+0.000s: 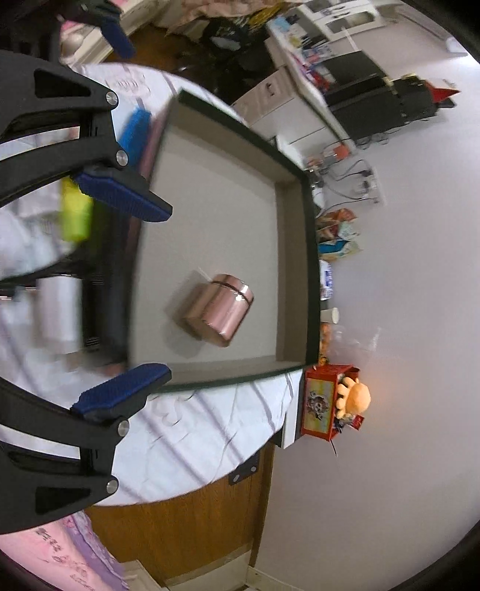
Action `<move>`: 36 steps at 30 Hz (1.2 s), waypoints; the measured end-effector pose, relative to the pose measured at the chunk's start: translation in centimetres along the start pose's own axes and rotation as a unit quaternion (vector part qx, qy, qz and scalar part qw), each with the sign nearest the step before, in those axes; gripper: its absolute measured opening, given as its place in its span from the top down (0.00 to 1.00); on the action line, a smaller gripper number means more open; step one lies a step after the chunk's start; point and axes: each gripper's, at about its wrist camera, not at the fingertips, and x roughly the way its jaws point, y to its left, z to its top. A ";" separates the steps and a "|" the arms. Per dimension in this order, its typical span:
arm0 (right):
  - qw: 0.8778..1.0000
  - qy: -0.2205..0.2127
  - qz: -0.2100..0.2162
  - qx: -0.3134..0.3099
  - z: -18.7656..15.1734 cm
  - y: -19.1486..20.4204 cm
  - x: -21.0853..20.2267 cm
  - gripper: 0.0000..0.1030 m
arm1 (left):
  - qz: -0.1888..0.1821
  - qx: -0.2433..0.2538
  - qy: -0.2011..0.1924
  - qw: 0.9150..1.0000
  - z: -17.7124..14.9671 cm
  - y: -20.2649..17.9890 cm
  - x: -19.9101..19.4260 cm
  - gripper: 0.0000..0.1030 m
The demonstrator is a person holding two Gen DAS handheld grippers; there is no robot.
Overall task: Organize rigid objects
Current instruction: 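Withdraw the right gripper and reach the left gripper toward the doll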
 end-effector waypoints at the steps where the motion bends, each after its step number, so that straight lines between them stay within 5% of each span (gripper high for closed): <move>1: 1.000 -0.001 -0.001 0.008 -0.6 -0.3 -1.0 0.22 | -0.007 0.003 0.002 1.000 -0.2 -0.3 0.0 0.00; 18: 0.999 -0.007 -0.012 0.040 -6.3 -1.0 -6.5 0.22 | 0.002 0.022 -0.003 1.000 -2.1 -2.6 -2.0 0.00; 36: 0.999 -0.006 -0.016 0.031 -6.4 -0.6 -6.6 0.22 | 0.006 0.029 0.000 1.000 -1.9 -3.1 -1.4 0.00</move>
